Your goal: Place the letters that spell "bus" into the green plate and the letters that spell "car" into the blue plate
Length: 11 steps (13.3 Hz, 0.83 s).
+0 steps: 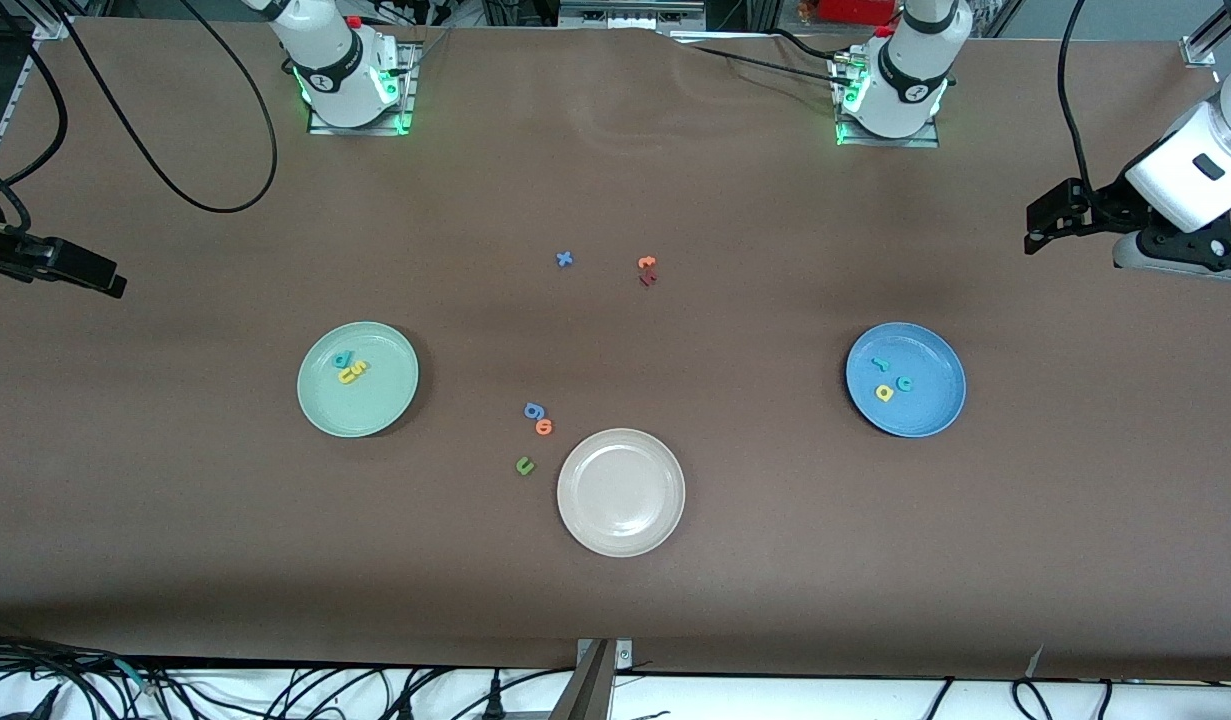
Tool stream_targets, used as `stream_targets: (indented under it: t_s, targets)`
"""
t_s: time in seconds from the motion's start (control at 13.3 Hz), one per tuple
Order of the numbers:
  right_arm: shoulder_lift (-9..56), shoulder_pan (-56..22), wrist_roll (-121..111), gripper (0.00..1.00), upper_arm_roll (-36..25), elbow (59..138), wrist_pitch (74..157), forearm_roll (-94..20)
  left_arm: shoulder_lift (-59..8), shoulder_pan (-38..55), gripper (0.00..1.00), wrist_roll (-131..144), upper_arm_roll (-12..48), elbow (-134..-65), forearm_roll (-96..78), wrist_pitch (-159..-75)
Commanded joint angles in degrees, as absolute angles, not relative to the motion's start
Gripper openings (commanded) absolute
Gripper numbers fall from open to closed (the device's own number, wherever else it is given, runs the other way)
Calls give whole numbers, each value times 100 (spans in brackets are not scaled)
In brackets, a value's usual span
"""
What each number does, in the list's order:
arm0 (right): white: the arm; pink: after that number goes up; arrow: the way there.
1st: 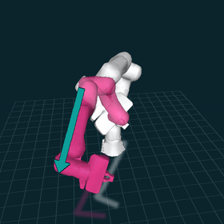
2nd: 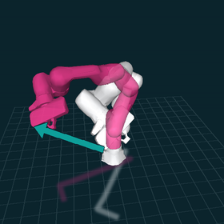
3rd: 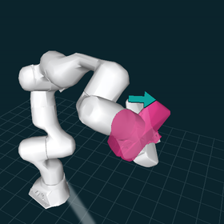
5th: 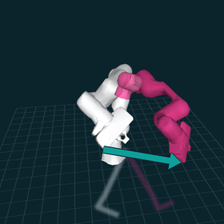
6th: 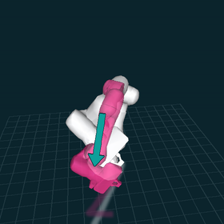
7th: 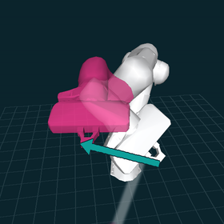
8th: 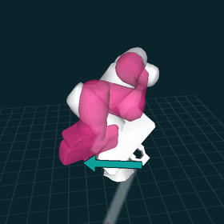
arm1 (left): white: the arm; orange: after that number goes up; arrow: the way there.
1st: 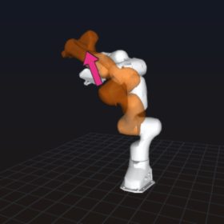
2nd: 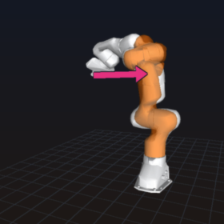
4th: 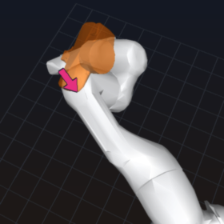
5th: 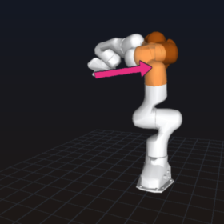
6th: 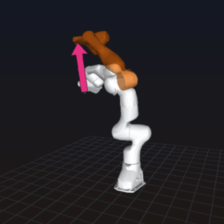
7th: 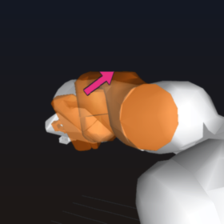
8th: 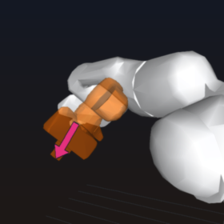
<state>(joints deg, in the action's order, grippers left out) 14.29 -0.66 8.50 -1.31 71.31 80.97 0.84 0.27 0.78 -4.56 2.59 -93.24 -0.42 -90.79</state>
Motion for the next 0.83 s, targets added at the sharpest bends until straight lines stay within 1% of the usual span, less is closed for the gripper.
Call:
stream_targets:
  t_s: [0.0,0.08,0.15,0.3,0.38,0.45,0.53,0.75]
  targets:
    - [1162,-472,817,100,-656,7398,8076,62,62,70,100,-448,273,-9343,79,-9026]
    - [1030,-631,809,100,-868,7679,8190,53,62,79,100,-448,272,-9334,79,-9026]
    - [898,-624,809,100,-853,7838,8261,44,62,79,100,-440,272,-9343,79,-9026]
    - [564,-423,782,100,-652,8285,8506,35,62,79,100,-413,281,-9334,79,-9026]
    - [301,-239,782,100,-450,8688,8725,35,62,79,100,-430,281,-9343,79,-9026]
    - [38,-185,782,100,-370,9136,8971,35,53,79,100,-448,281,-9334,79,-9026]
    - [-95,-185,782,100,-360,9367,9122,35,61,79,100,-413,281,-9334,79,-9026]
    - [-79,-202,774,100,-369,9396,9158,35,62,79,100,-439,273,-9334,79,-9026]
